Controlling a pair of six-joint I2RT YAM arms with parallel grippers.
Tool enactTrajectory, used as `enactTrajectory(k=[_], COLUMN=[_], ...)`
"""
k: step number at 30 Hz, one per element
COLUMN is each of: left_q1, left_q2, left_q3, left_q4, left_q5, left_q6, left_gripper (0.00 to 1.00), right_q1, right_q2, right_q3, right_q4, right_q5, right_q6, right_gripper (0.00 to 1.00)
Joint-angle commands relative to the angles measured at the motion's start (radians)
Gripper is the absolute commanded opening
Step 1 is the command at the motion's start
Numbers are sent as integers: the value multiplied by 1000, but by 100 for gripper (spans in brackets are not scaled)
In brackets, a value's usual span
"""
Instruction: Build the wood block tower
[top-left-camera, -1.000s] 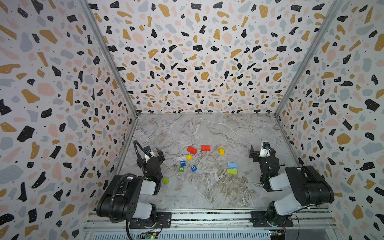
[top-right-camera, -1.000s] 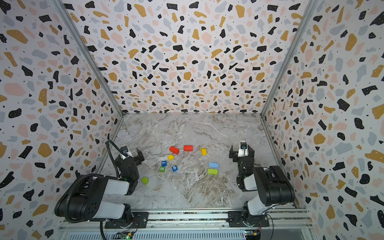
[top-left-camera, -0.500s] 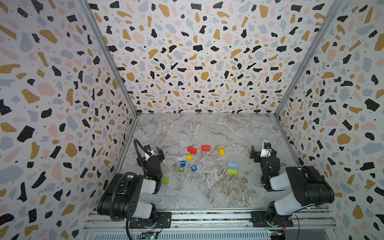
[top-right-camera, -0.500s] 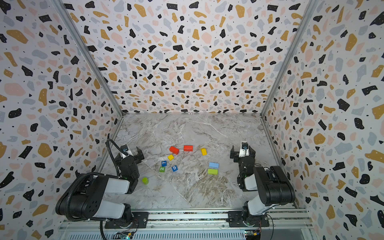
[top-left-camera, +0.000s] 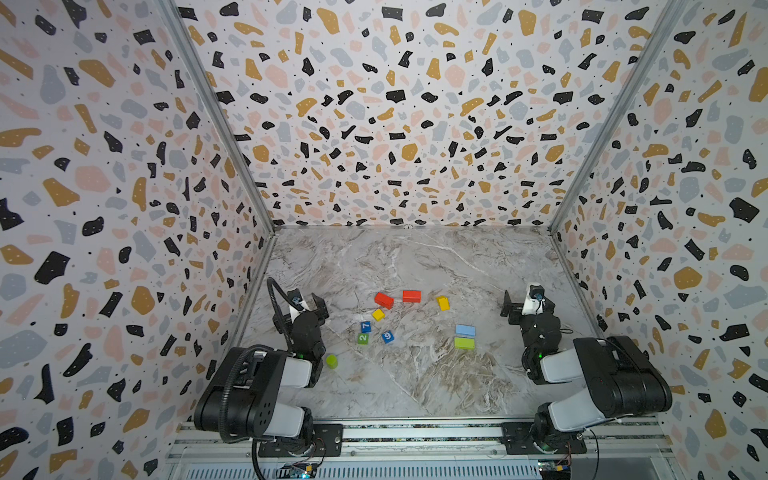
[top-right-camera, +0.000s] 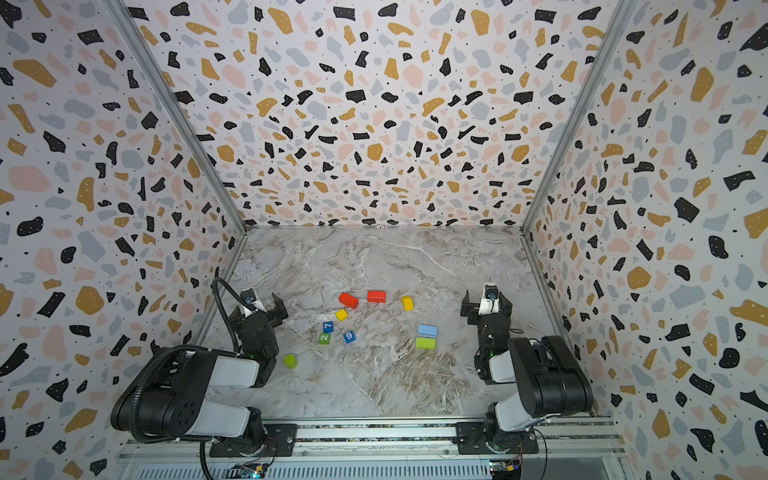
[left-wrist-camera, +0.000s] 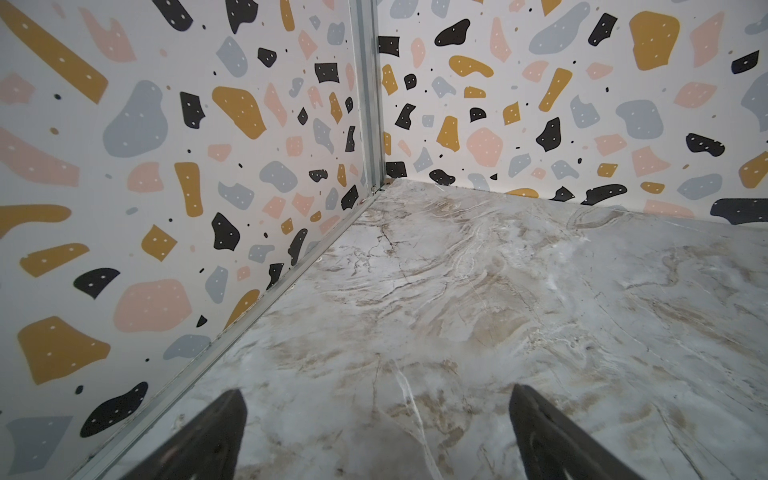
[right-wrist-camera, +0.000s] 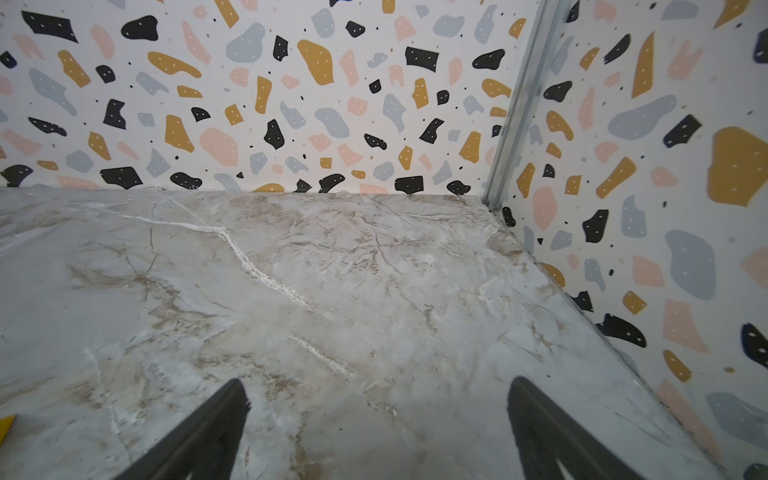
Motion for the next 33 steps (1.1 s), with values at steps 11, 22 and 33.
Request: enactTrajectory(k=[11,22,33], left_q1=[-115,-260,-338], left_q2=[-247,-298,-373], left_q3=[277,758,737], left_q4=[-580,-1362,-1422], left_q5=[-81,45,47], left_q6=[-16,-186,-333], left_gripper=[100,100,100], right_q1=[109,158,347], right_q2=[-451,-509,-258], right_q3=[156,568,818], right_q4=[-581,-1338,-1537], right_q5=[141,-223,-341], right_q6=[64,258,112], right_gripper=[100,90,89])
